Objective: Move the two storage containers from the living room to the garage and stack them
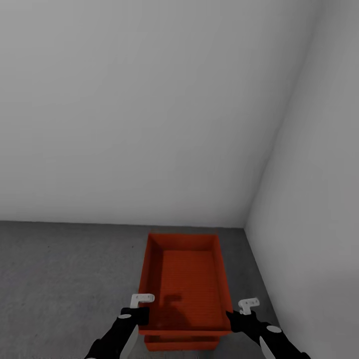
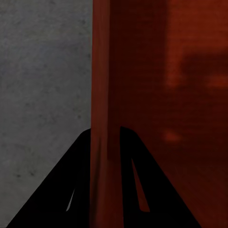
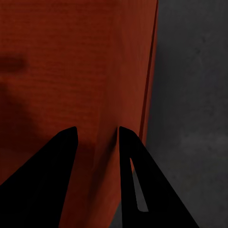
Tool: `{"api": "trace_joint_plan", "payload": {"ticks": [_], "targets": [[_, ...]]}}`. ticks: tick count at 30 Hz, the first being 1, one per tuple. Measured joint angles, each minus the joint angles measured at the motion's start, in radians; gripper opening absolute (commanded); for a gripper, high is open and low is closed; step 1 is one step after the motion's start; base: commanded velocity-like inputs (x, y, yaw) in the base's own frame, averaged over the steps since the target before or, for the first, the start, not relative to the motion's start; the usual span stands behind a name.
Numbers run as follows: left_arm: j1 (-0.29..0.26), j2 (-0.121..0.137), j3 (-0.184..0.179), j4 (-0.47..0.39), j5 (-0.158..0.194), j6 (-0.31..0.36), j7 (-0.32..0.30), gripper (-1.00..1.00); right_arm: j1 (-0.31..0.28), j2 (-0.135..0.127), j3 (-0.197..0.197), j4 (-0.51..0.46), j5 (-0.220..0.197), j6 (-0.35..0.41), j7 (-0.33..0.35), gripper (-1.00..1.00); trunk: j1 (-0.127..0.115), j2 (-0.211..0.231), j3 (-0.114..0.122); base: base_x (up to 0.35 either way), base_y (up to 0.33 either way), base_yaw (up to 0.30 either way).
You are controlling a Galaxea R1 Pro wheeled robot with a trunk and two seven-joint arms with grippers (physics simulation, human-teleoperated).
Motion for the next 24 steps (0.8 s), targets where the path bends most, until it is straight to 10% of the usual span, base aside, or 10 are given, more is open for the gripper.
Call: {"api": "trace_joint_plan", "payload": {"ticks": [24], "targets": [[0.0, 0.001, -0.002, -0.001, 0.001, 0.0, 0.0, -1.0, 0.0, 0.0, 0.0, -0.001, -0.001, 0.0, 0.0, -1.0, 0.023, -0.042, -0.036, 0.049, 0.0, 0.0]]}}
